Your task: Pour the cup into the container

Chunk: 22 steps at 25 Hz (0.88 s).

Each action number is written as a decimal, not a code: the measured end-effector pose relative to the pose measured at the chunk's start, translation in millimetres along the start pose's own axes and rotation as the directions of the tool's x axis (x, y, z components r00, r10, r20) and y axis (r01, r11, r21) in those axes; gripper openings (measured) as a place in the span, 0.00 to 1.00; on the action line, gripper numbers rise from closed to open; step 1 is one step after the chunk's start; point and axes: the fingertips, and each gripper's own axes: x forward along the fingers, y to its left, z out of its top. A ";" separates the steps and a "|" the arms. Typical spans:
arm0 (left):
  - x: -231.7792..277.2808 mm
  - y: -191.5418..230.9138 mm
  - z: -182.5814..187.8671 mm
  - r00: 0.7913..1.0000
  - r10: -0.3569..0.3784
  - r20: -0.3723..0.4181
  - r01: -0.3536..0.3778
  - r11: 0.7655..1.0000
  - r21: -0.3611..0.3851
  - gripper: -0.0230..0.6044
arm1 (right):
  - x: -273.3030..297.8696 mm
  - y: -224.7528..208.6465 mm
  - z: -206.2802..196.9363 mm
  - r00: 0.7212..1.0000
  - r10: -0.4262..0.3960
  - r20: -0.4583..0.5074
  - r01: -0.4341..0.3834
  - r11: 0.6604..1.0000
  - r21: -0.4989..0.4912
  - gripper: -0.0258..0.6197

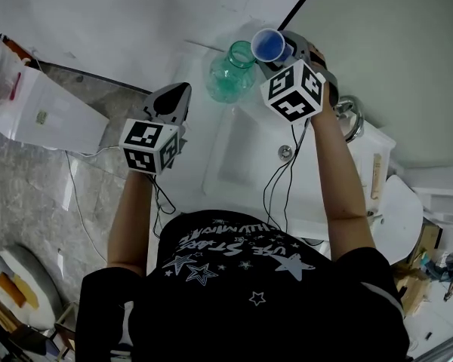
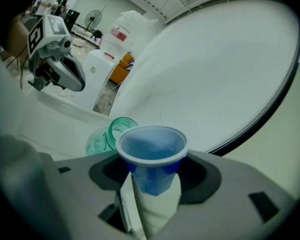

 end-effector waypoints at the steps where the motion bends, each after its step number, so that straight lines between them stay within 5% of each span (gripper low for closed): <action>1: -1.4 -1.5 0.4 1.000 0.001 0.001 -0.001 1.000 0.003 0.05 | -2.9 0.7 0.4 1.000 0.003 0.015 -0.004 1.000 0.030 0.47; 6: -10.2 -8.9 0.8 1.000 0.013 0.004 -0.013 1.000 0.009 0.05 | -21.2 10.2 3.7 0.993 0.019 0.117 -0.042 0.980 0.196 0.47; 11: -26.0 -15.0 -3.5 0.999 0.035 0.001 -0.035 0.999 0.011 0.05 | -39.3 39.8 12.9 0.955 0.091 0.282 -0.206 0.889 0.408 0.48; 22: -60.5 -29.5 -26.4 0.996 0.087 -0.030 -0.087 0.996 0.001 0.05 | -62.0 102.0 22.7 0.878 0.122 0.463 -0.361 0.804 0.473 0.48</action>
